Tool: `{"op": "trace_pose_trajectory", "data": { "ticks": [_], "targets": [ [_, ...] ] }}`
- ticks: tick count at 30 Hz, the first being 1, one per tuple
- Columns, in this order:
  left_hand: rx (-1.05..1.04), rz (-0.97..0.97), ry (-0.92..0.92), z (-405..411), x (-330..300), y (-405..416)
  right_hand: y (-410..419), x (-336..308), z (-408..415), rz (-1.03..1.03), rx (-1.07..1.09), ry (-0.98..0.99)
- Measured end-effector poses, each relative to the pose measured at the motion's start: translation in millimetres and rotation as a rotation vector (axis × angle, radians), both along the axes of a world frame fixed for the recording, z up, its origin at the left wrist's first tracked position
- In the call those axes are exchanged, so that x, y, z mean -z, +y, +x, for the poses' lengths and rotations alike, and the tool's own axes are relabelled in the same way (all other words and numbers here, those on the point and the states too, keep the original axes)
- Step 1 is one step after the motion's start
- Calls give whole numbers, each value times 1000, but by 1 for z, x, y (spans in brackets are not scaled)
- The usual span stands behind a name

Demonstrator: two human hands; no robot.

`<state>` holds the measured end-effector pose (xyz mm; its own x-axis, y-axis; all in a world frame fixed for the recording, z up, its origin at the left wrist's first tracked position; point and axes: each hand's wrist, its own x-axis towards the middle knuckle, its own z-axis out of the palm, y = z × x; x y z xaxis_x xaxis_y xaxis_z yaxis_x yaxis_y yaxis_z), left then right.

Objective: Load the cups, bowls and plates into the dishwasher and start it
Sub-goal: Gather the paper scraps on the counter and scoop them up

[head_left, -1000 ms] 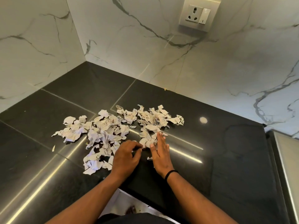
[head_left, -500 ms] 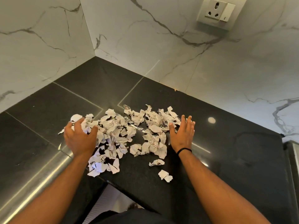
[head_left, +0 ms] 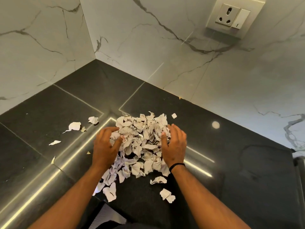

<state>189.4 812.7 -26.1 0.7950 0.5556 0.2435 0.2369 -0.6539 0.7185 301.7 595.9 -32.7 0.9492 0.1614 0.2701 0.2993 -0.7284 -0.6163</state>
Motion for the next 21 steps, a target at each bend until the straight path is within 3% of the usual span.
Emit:
{"op": "trace_pose_trajectory", "data": {
  "ticks": [4,7,10,16,19,21],
  "targets": [
    [-335,146,-63,3,0,30,-2,-9,33,-64,0,150],
    [-576,102,111,-4,8,64,-2,-9,61,-165,-66,308],
    [-639,-55,322,-9,13,86,10,-6,81,-301,-147,435],
    [-308,41,461,5,23,86,47,-14,76,-428,-339,467],
    [-122,30,425,21,25,71,65,-19,52,-422,-452,469],
    [-41,-118,273,30,19,63,67,-20,41,-432,-491,456]
  ]
}}
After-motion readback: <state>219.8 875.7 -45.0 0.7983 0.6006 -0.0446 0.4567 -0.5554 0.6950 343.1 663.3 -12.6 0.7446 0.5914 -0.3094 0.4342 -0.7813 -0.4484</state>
